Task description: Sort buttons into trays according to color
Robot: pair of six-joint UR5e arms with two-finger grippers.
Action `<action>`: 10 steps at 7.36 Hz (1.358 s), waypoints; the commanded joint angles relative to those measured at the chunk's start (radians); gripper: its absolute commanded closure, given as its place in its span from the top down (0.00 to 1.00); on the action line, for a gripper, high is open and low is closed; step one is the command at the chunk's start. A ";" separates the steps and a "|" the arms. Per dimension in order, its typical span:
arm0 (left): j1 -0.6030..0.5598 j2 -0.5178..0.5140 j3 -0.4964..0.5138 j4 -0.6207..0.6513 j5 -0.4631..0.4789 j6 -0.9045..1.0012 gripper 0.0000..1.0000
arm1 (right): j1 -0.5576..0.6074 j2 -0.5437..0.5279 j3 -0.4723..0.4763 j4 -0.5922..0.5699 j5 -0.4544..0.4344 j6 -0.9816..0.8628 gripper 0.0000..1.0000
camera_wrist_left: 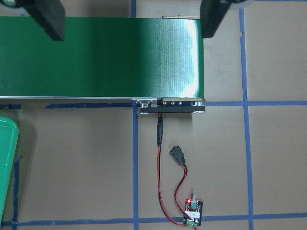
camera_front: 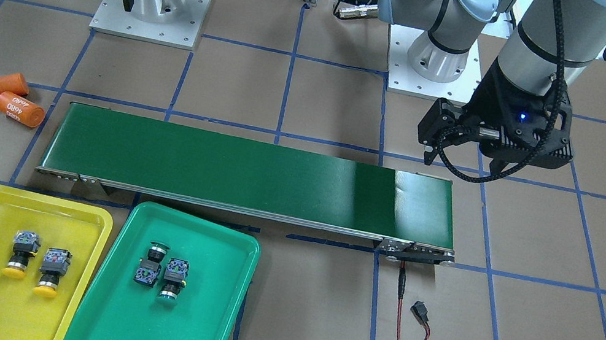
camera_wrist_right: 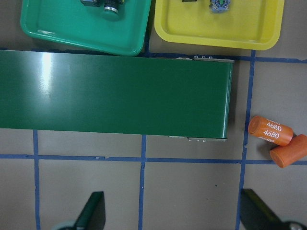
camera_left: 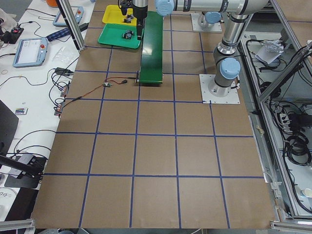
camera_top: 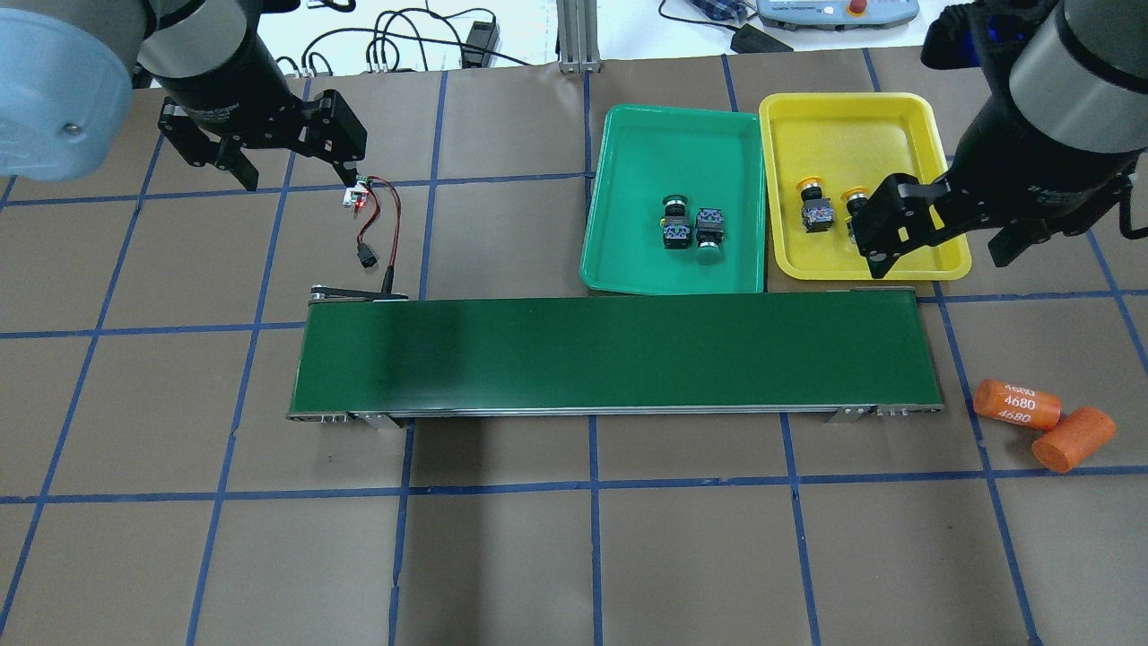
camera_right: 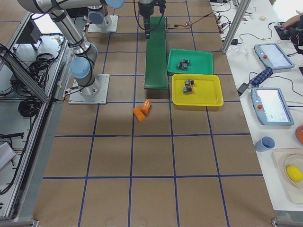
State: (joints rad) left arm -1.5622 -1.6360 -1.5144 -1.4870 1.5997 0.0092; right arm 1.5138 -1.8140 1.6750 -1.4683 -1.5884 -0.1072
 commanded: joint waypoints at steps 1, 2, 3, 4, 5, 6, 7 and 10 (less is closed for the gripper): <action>0.001 -0.001 -0.001 0.001 -0.001 0.000 1.00 | 0.002 -0.008 0.000 0.023 0.008 -0.005 1.00; 0.001 -0.001 -0.001 0.002 -0.001 0.000 1.00 | 0.002 -0.007 0.000 0.023 0.005 -0.005 1.00; 0.001 -0.001 0.000 0.002 -0.001 0.000 1.00 | 0.003 -0.010 0.002 0.023 0.008 -0.005 1.00; 0.001 -0.001 0.000 0.002 -0.001 0.000 1.00 | 0.008 -0.005 0.003 0.041 0.008 0.006 1.00; 0.001 -0.001 0.000 0.002 -0.001 0.000 1.00 | 0.016 -0.013 0.020 0.067 0.010 0.008 1.00; 0.001 -0.001 0.000 0.002 -0.001 0.000 1.00 | 0.017 -0.008 0.022 0.068 0.011 0.011 1.00; 0.001 -0.001 0.000 0.002 -0.001 0.000 1.00 | 0.026 -0.001 0.025 0.069 0.011 0.008 1.00; 0.001 -0.001 0.000 0.002 -0.001 0.000 1.00 | 0.054 0.008 0.028 0.056 0.010 0.003 1.00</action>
State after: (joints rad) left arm -1.5616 -1.6368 -1.5141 -1.4849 1.5984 0.0092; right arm 1.5624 -1.8114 1.7019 -1.4066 -1.5780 -0.1000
